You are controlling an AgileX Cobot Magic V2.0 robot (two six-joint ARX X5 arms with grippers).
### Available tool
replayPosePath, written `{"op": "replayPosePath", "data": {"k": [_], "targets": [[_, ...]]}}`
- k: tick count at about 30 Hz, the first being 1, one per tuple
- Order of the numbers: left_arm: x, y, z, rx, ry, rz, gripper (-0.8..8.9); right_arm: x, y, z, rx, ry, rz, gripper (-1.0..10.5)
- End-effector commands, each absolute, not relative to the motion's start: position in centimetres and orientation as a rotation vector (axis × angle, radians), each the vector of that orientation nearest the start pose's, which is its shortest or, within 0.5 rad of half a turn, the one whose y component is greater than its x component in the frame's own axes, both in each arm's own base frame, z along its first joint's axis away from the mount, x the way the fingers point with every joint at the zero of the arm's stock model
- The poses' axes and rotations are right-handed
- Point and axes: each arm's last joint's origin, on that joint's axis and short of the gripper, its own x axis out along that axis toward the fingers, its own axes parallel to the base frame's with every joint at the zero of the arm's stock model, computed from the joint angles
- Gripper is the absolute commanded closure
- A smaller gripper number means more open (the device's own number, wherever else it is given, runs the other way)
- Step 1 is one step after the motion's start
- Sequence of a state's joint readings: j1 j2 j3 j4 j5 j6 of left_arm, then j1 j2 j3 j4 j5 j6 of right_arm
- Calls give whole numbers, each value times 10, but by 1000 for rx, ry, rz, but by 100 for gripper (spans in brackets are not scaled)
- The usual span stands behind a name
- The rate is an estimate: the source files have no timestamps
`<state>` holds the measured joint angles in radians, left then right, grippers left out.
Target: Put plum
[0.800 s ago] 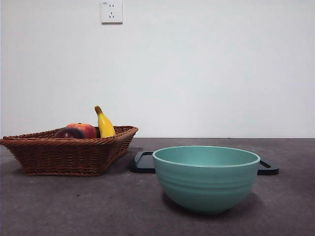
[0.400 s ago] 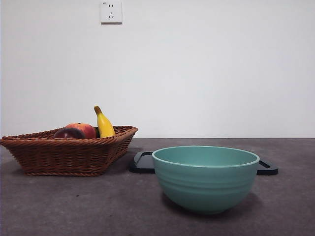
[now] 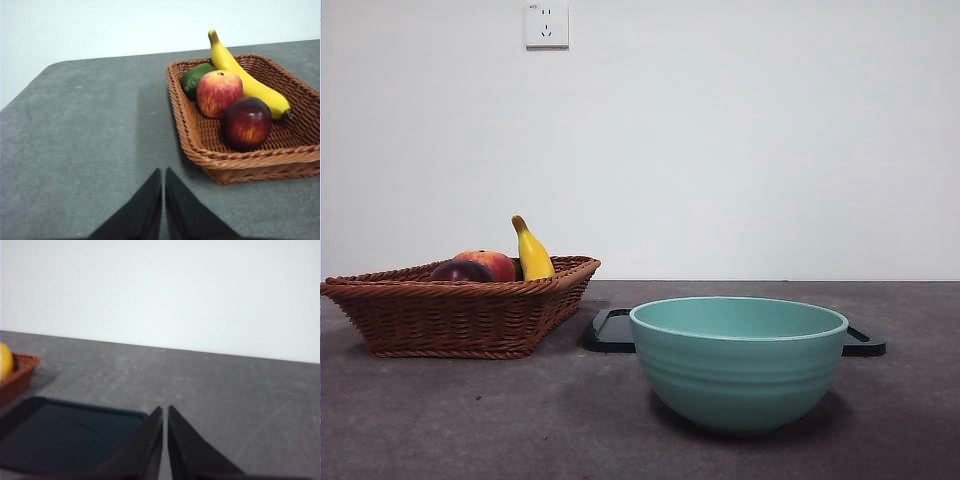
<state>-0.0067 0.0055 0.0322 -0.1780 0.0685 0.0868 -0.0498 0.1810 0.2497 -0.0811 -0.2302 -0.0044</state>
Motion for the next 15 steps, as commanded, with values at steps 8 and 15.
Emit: {"op": "replayPosePath", "data": {"k": [8,15], "targets": [[96,-2,149,71,175,-77,804,96,-1,178,22,9,92,939],[96,-2,149,71,175,-77,804,97,-1,161,60,53,91,939]]}}
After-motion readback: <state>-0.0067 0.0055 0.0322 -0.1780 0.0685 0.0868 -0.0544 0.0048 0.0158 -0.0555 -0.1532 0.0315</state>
